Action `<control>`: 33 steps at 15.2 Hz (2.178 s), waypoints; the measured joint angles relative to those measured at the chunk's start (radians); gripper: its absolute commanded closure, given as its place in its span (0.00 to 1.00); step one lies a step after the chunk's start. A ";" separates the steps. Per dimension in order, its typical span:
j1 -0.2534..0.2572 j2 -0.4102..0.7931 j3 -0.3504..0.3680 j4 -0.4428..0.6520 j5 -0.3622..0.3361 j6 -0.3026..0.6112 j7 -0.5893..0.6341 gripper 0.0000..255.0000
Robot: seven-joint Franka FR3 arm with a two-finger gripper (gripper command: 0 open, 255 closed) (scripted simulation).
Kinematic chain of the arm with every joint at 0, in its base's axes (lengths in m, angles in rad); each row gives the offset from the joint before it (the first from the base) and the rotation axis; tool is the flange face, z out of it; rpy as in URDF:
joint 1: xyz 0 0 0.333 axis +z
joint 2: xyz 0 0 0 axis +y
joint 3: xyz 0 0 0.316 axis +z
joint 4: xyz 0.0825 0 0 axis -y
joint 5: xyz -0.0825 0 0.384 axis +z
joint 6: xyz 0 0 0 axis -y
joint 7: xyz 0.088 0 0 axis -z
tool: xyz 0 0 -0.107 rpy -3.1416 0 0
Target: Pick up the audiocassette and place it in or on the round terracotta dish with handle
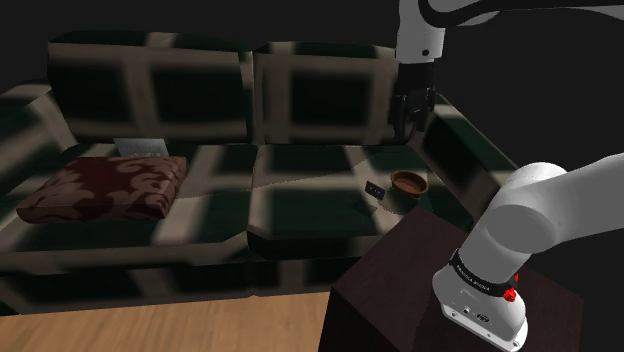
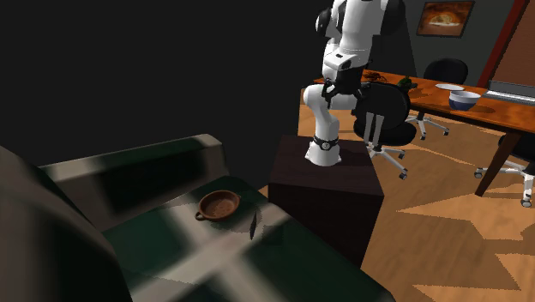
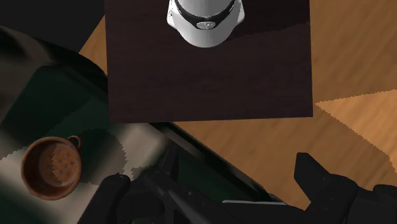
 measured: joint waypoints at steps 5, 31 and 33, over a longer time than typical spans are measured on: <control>-0.019 0.026 -0.039 -0.063 -0.034 0.100 -0.049 0.00; -0.145 0.826 -0.347 -0.096 -0.038 1.041 -0.527 0.00; -0.162 0.909 -0.344 -0.049 0.012 1.081 -0.584 0.00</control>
